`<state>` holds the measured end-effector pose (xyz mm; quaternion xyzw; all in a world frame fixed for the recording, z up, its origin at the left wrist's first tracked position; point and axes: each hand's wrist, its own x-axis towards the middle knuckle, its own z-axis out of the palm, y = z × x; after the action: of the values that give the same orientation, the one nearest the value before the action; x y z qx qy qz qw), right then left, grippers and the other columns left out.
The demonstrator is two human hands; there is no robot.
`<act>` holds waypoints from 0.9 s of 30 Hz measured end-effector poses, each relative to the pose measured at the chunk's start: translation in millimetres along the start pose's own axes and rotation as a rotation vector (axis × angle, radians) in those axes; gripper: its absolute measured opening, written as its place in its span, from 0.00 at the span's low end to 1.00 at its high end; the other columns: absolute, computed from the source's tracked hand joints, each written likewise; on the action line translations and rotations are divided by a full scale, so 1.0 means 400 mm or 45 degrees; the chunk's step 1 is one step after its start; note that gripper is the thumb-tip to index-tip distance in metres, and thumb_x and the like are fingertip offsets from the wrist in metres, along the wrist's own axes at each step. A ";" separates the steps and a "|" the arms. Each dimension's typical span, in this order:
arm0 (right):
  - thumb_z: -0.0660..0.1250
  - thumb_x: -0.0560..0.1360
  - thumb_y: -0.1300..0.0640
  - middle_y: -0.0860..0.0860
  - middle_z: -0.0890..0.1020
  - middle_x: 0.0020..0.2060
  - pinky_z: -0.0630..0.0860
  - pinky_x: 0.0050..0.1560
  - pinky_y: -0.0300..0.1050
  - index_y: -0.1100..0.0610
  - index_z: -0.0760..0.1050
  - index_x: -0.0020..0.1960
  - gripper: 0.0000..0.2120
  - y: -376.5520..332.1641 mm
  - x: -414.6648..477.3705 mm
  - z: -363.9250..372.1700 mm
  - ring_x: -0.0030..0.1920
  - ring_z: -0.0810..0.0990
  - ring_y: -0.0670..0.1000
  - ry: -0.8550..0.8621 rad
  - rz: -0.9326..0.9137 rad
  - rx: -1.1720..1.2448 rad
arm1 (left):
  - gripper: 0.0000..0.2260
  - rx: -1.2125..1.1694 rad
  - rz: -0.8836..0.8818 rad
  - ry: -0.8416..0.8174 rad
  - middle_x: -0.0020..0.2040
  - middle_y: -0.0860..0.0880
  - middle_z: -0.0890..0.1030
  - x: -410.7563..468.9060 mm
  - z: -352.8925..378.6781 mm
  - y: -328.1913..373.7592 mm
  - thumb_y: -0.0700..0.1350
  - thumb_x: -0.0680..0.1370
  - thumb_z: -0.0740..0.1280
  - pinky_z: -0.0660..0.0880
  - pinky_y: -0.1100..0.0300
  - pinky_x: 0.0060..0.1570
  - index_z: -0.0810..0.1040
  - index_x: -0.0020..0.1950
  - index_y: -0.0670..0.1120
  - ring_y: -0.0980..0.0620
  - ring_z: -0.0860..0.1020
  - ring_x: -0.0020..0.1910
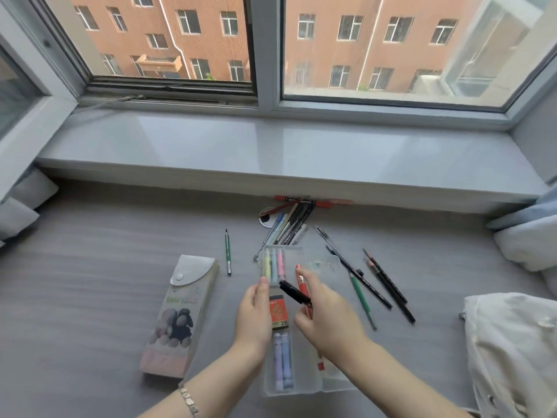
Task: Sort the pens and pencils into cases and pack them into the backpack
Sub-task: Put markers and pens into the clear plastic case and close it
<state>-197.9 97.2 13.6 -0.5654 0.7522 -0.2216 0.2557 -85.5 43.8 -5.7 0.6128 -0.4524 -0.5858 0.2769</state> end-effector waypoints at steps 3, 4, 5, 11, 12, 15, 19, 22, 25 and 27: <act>0.59 0.74 0.52 0.51 0.80 0.49 0.67 0.39 0.44 0.48 0.53 0.72 0.29 0.004 -0.023 0.010 0.47 0.79 0.56 -0.022 0.028 -0.110 | 0.15 -0.012 -0.007 -0.008 0.46 0.47 0.81 -0.010 -0.008 -0.010 0.53 0.80 0.54 0.73 0.51 0.53 0.77 0.49 0.47 0.48 0.78 0.48; 0.58 0.75 0.51 0.51 0.80 0.49 0.69 0.40 0.45 0.48 0.52 0.73 0.29 0.002 -0.026 0.008 0.47 0.79 0.56 -0.050 0.018 -0.156 | 0.15 -0.022 -0.010 -0.006 0.48 0.47 0.81 -0.011 -0.010 -0.011 0.53 0.80 0.54 0.74 0.51 0.55 0.76 0.52 0.47 0.49 0.78 0.50; 0.58 0.76 0.49 0.51 0.80 0.48 0.70 0.41 0.46 0.48 0.52 0.72 0.28 -0.001 -0.031 0.003 0.47 0.79 0.55 -0.079 0.009 -0.184 | 0.16 -0.026 -0.008 -0.007 0.49 0.47 0.82 -0.014 -0.012 -0.012 0.53 0.80 0.54 0.74 0.52 0.54 0.76 0.53 0.47 0.49 0.78 0.50; 0.55 0.80 0.55 0.49 0.77 0.35 0.69 0.33 0.40 0.47 0.62 0.69 0.18 -0.026 -0.015 -0.056 0.31 0.75 0.47 0.167 0.095 0.498 | 0.16 0.030 0.063 -0.123 0.47 0.50 0.83 -0.029 -0.015 -0.014 0.54 0.80 0.54 0.75 0.62 0.43 0.76 0.54 0.47 0.55 0.81 0.47; 0.55 0.79 0.58 0.49 0.76 0.33 0.71 0.33 0.39 0.45 0.62 0.68 0.19 -0.032 -0.007 -0.058 0.29 0.75 0.46 0.168 0.134 0.667 | 0.16 0.036 0.065 -0.138 0.48 0.49 0.83 -0.031 -0.013 -0.014 0.54 0.80 0.54 0.76 0.61 0.45 0.76 0.54 0.47 0.54 0.81 0.48; 0.56 0.77 0.68 0.52 0.75 0.37 0.79 0.37 0.38 0.41 0.58 0.67 0.28 -0.052 0.015 -0.046 0.31 0.79 0.45 0.144 0.232 1.178 | 0.17 0.058 0.058 -0.159 0.53 0.46 0.81 -0.038 -0.006 -0.009 0.55 0.80 0.53 0.73 0.49 0.59 0.75 0.57 0.47 0.49 0.78 0.55; 0.57 0.72 0.74 0.50 0.72 0.41 0.78 0.45 0.42 0.30 0.55 0.62 0.40 -0.053 0.021 -0.012 0.37 0.76 0.48 0.188 0.181 1.150 | 0.18 0.033 0.044 -0.165 0.55 0.45 0.80 -0.038 0.001 -0.004 0.55 0.80 0.54 0.72 0.46 0.61 0.75 0.59 0.47 0.47 0.77 0.56; 0.61 0.72 0.67 0.46 0.74 0.42 0.73 0.45 0.36 0.35 0.62 0.57 0.28 -0.047 0.016 0.001 0.42 0.75 0.47 0.219 0.130 0.859 | 0.15 0.038 0.031 -0.121 0.49 0.48 0.82 -0.034 0.001 -0.003 0.55 0.80 0.54 0.75 0.56 0.49 0.77 0.53 0.50 0.52 0.79 0.50; 0.65 0.72 0.64 0.45 0.75 0.44 0.70 0.48 0.36 0.52 0.71 0.54 0.13 -0.041 0.002 0.006 0.45 0.74 0.46 0.397 -0.021 0.482 | 0.15 -0.004 -0.005 -0.124 0.45 0.46 0.82 -0.035 0.000 0.002 0.54 0.80 0.54 0.75 0.54 0.47 0.78 0.51 0.50 0.49 0.79 0.45; 0.67 0.70 0.65 0.50 0.77 0.42 0.67 0.49 0.35 0.60 0.75 0.50 0.09 -0.036 -0.009 0.014 0.45 0.72 0.47 0.530 -0.190 0.243 | 0.15 -0.043 -0.031 -0.140 0.46 0.44 0.82 -0.038 -0.001 0.008 0.54 0.80 0.54 0.74 0.49 0.52 0.78 0.51 0.48 0.45 0.79 0.47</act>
<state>-182.7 96.7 18.7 -0.5347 0.7206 -0.4218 0.1304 -84.4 56.0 4.1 0.5804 -0.4494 -0.6294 0.2548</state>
